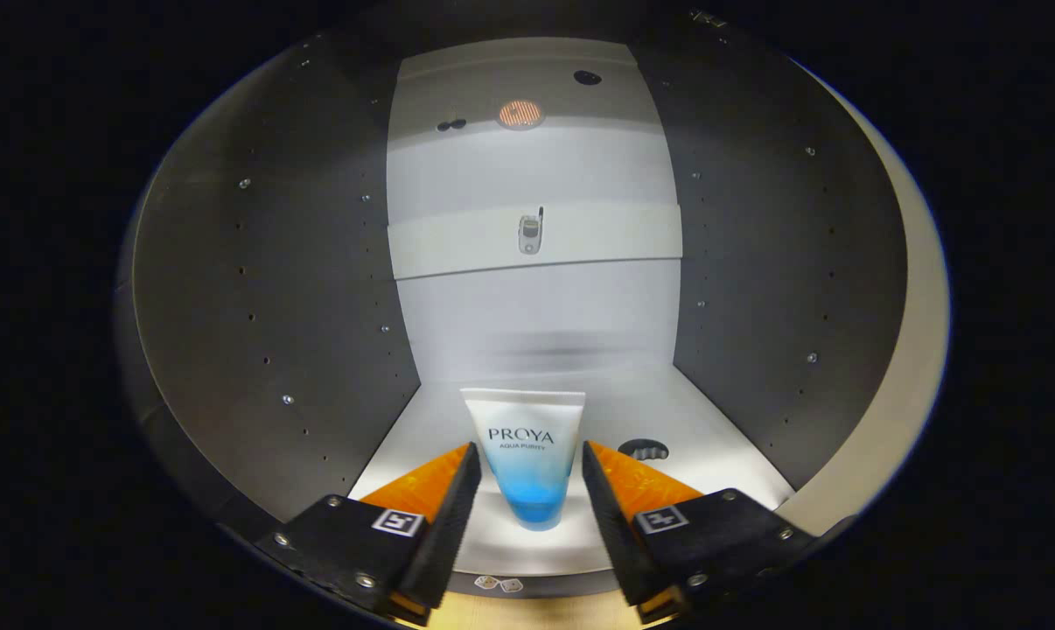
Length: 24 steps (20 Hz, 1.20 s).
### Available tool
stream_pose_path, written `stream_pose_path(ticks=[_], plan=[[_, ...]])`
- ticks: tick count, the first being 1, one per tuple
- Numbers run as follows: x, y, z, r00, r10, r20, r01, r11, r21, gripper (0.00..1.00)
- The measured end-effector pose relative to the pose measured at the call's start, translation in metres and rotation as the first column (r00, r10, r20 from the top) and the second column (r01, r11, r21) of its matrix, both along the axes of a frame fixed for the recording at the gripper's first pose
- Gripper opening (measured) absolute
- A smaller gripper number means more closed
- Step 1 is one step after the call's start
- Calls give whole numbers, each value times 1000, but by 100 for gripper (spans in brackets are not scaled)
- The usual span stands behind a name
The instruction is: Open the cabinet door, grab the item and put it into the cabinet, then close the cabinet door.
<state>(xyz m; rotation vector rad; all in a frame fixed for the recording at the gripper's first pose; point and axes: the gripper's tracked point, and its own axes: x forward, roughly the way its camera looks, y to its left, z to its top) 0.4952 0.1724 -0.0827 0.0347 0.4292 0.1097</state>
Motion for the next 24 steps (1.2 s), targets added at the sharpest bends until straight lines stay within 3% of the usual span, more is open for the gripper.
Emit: stream_pose_path(ticks=[2,7,24], plan=[[-6,-3,12,999,-12,38,12,1000,-4,86],[-42,-6,44,994,-18,110,18,1000,-5,91],[-221,-16,97,976,-18,218,15,1000,16,92]])
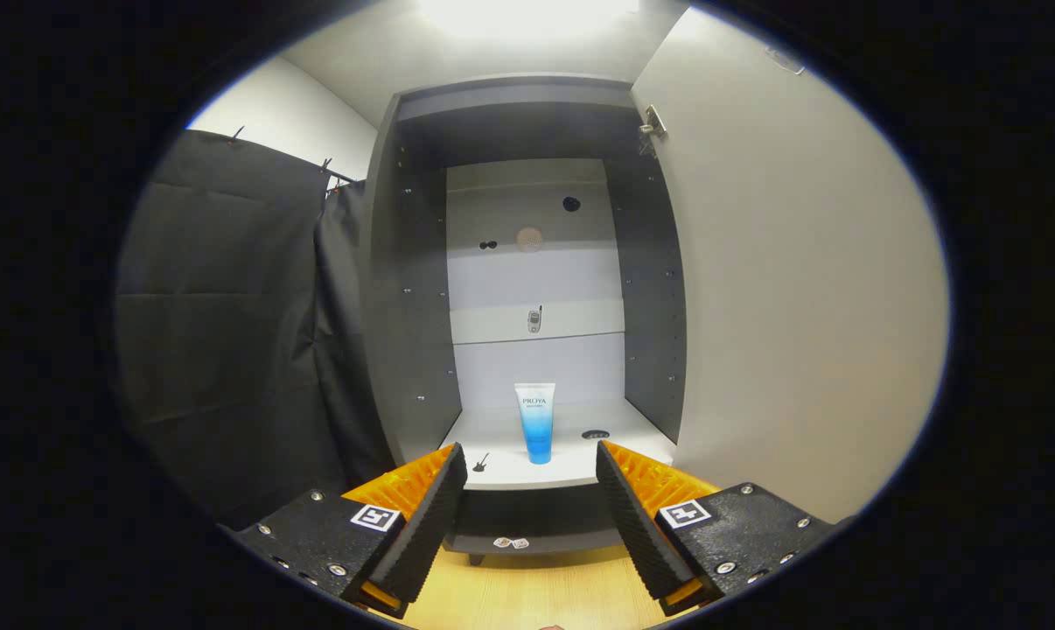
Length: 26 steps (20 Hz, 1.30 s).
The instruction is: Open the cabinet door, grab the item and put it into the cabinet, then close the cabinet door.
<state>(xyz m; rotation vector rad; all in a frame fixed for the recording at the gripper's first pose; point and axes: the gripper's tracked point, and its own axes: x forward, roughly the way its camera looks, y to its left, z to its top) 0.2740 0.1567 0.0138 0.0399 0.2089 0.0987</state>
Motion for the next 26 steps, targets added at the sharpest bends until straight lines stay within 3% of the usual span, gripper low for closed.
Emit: stream_pose_path(ticks=[15,23,26], plan=[[-146,-61,17,997,-66,34,67,998,-22,92],[-189,-134,32,982,-186,34,186,982,-11,92],[-202,-177,37,964,-261,47,263,964,-42,93]])
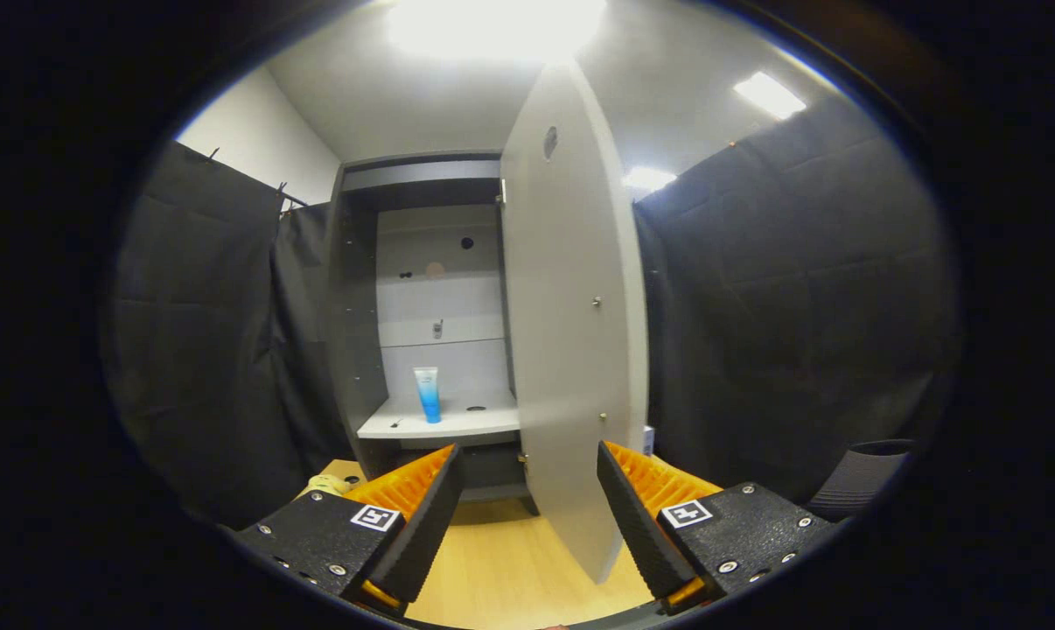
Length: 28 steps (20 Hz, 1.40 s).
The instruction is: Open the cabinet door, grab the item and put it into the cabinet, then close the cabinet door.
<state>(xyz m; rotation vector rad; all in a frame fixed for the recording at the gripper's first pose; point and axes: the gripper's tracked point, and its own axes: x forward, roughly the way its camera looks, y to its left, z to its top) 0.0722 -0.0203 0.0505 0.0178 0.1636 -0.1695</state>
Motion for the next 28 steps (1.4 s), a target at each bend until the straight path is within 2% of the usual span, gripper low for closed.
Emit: stream_pose_path(ticks=[7,12,16,20,23,25,28], plan=[[-16,-95,16,979,-201,33,201,980,-1,93],[6,-146,29,948,-311,67,313,950,-16,93],[44,-166,31,938,-341,65,344,938,-47,94],[65,-166,18,936,-351,17,352,934,-58,94],[67,-161,20,938,-347,23,348,936,-54,89],[65,-153,16,939,-344,-1,344,939,-16,89],[63,-143,18,935,-354,7,354,935,-37,89]])
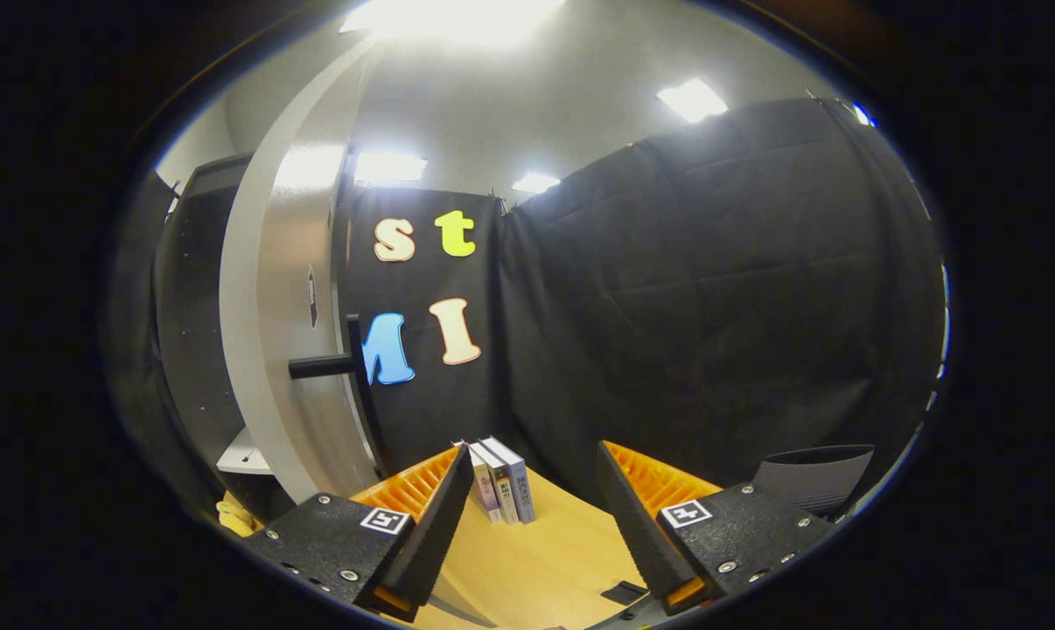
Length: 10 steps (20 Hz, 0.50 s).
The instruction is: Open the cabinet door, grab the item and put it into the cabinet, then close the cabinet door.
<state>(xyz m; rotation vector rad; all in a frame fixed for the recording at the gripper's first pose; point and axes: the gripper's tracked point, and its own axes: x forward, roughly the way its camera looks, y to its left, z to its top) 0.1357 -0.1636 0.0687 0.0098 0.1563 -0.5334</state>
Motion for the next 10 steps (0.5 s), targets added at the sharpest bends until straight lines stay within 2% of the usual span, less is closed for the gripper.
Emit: stream_pose_path(ticks=[4,10], plan=[[-2,21,4,1000,9,-12,-10,998,-56,89],[-4,49,1,998,61,3,-61,997,-40,88]])
